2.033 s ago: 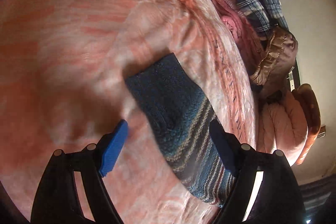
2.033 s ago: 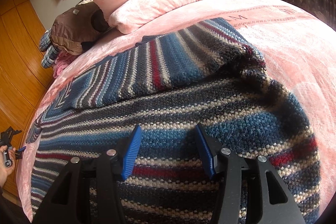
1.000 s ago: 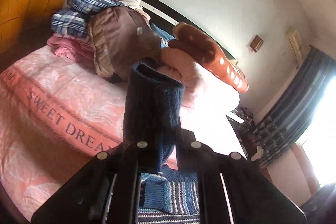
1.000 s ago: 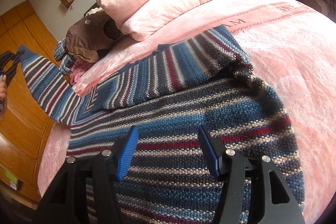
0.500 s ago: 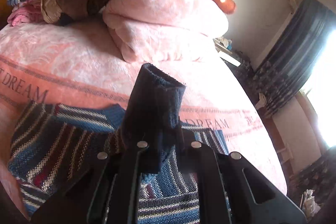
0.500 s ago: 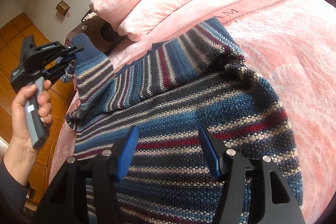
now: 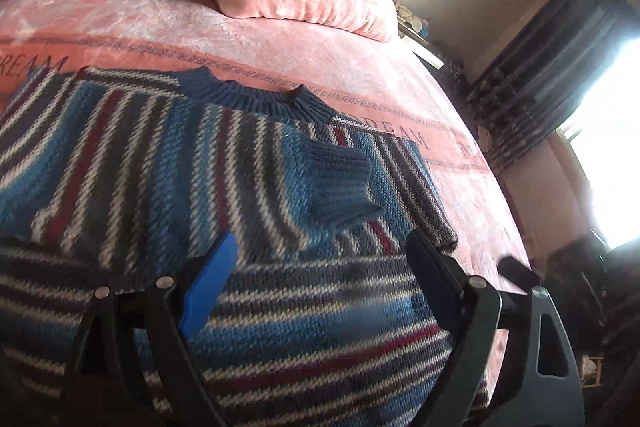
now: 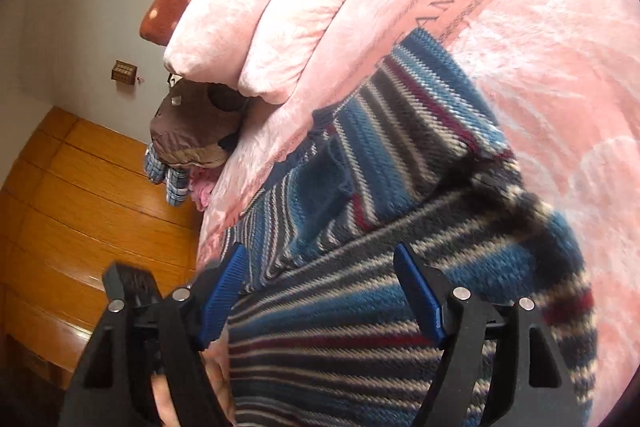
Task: Fold small clothes
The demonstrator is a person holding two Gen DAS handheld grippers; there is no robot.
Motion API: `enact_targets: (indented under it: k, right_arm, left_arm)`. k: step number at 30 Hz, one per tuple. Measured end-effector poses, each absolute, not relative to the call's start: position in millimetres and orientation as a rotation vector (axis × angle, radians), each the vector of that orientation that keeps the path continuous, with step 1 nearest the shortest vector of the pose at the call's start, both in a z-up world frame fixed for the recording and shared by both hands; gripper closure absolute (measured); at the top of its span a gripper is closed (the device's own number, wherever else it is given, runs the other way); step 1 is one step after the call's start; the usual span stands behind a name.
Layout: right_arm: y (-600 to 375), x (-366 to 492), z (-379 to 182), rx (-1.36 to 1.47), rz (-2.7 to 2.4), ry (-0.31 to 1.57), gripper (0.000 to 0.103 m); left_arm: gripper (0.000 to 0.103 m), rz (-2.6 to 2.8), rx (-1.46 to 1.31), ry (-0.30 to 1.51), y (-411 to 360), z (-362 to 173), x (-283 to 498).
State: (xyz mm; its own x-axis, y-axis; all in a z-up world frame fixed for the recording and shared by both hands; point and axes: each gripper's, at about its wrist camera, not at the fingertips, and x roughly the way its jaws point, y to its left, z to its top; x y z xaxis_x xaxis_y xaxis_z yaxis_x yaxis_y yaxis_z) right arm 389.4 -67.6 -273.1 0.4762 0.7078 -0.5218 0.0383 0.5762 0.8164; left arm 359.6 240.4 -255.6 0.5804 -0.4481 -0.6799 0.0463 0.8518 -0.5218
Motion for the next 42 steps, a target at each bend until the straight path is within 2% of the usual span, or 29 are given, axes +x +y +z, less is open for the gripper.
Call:
enact_targets:
  k: [1,7,10,12,13,15,16,18,19,25,30,34,39,40,41,42]
  right_arm:
    - [-64.4,409.2,-279.0,0.914,0.500,1.050,0.036]
    - [-27.8,490.7,-318.7,0.899,0.470,1.311,0.038]
    - [-11.7,502.4,-318.0,0.848,0.466,1.337,0.038]
    - [-1.8,509.3,-316.2,0.819,0.470,1.355,0.044]
    - [3.1,512.3,-315.5,0.792,0.464,1.369,0.051]
    - [14.1,517.5,-312.6,0.727,0.458,1.392,0.054]
    - [19.1,520.1,-310.0,0.700,0.461,1.402,0.060]
    - [25.9,524.6,-301.2,0.638,0.465,1.411,0.077]
    - [27.4,526.3,-293.1,0.607,0.467,1.404,0.096]
    - [28.3,532.9,-227.1,0.505,0.535,1.299,0.097]
    - [22.7,535.5,-210.4,0.444,0.521,1.278,0.097]
    - [5.0,536.0,-221.4,0.466,0.501,1.280,0.097]
    - [-1.3,530.1,-261.5,0.405,0.453,1.326,0.097]
    - [-3.6,529.7,-271.6,0.391,0.431,1.333,0.093]
    - [-5.5,529.4,-280.4,0.363,0.394,1.340,0.082]
    - [-8.6,529.3,-287.3,0.343,0.368,1.347,0.080]
  left_arm:
    - [0.014,-0.302,-0.504,0.902,251.2,-256.3,341.8]
    - [0.013,-0.290,-0.699,0.848,309.4,-289.2,264.4]
    - [0.013,-0.323,-0.841,0.852,329.5,-307.3,259.9]
    - [0.013,-0.322,-0.901,0.846,340.2,-315.9,258.5]
    - [0.013,-0.310,-0.911,0.843,345.7,-319.3,257.3]
    - [0.013,-0.297,-0.934,0.838,354.0,-322.7,252.7]
    - [0.013,-0.301,-0.950,0.836,357.1,-323.8,251.6]
    - [0.013,-0.301,-0.962,0.831,362.2,-324.8,250.8]
    - [0.013,-0.295,-0.964,0.832,364.3,-326.4,249.9]
    - [0.013,-0.293,-0.958,0.840,363.0,-326.3,244.0]
    - [0.014,-0.297,-0.962,0.838,362.0,-325.0,247.9]
    - [0.017,-0.305,-0.971,0.829,367.3,-321.4,245.9]
    - [0.017,-0.324,-0.979,0.772,379.5,-294.9,256.6]
    - [0.016,-0.316,-0.959,0.750,384.2,-286.7,260.8]
    - [0.015,-0.312,-0.945,0.732,389.9,-278.5,268.9]
    - [0.015,-0.310,-0.938,0.722,395.4,-271.1,278.8]
